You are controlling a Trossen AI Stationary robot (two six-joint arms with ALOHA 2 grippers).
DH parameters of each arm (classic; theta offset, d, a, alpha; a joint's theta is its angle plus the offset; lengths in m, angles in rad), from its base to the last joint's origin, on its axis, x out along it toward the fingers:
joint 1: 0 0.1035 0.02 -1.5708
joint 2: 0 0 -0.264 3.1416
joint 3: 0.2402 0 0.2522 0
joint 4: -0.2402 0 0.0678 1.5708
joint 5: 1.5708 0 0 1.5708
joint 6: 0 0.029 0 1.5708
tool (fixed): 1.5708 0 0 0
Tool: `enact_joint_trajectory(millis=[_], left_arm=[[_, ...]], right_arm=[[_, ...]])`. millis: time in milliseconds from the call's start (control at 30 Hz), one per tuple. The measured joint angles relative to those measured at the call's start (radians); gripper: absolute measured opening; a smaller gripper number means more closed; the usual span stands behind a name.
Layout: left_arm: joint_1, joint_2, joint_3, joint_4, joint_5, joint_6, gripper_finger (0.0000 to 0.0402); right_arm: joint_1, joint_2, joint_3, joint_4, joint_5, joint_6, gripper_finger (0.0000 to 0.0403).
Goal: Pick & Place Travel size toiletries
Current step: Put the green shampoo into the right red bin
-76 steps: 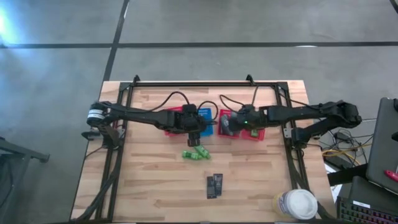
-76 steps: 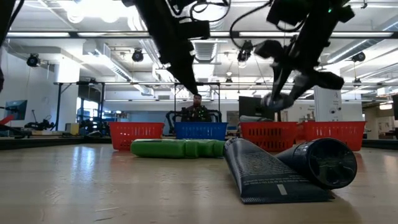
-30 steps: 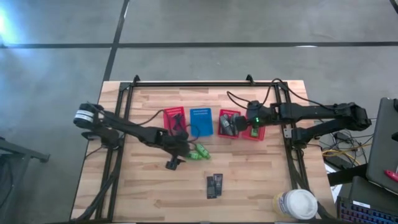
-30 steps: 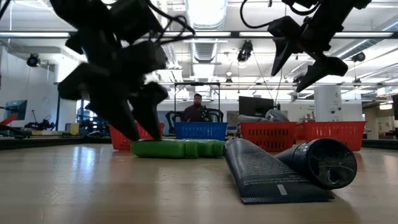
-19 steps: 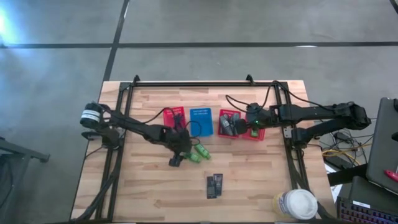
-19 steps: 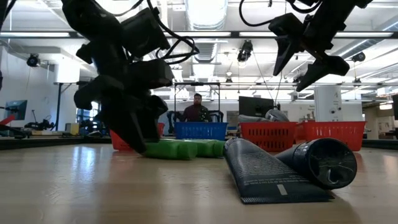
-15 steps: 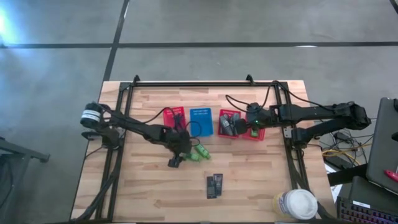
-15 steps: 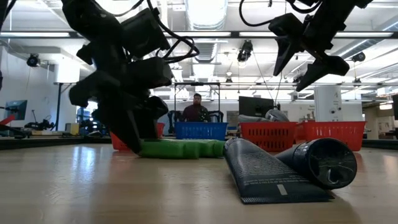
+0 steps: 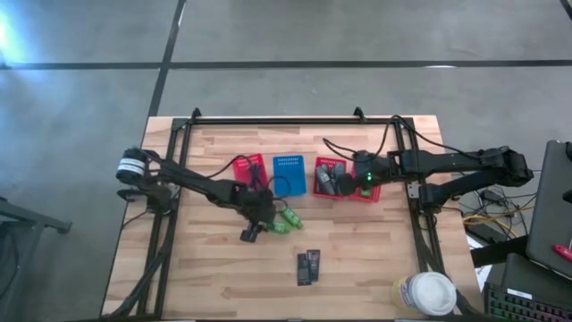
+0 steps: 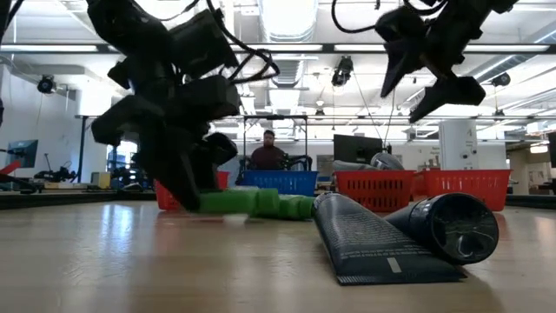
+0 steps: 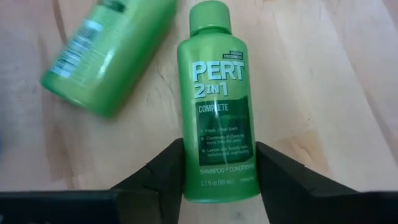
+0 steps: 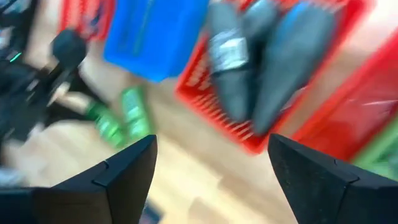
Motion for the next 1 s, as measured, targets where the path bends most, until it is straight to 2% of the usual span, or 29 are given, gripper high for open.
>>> enact_joint_trajectory(millis=[133,300,467,633,1000], left_arm=[[0.0,-0.079,0.014,-0.018,-0.06,-0.015,0.0166],[0.0,-0.219,0.037,-0.015,-0.181,-0.014,0.0168],[0.0,-0.3,0.092,-0.005,-0.284,0.039,0.0167],[0.014,-0.28,0.155,-0.006,-0.326,0.091,0.0167],[0.068,-0.115,0.326,0.012,-0.333,0.15,0.0167]], right_arm=[[0.005,-0.007,0.0,0.089,-0.128,0.018,0.029],[0.011,-0.006,0.0,0.264,-0.185,0.077,0.0281],[0.01,-0.004,0.0,0.424,-0.185,0.099,0.0278],[0.01,-0.004,0.0,0.438,-0.16,0.101,0.0292],[0.013,-0.004,0.0,0.437,-0.159,0.098,0.0328]])
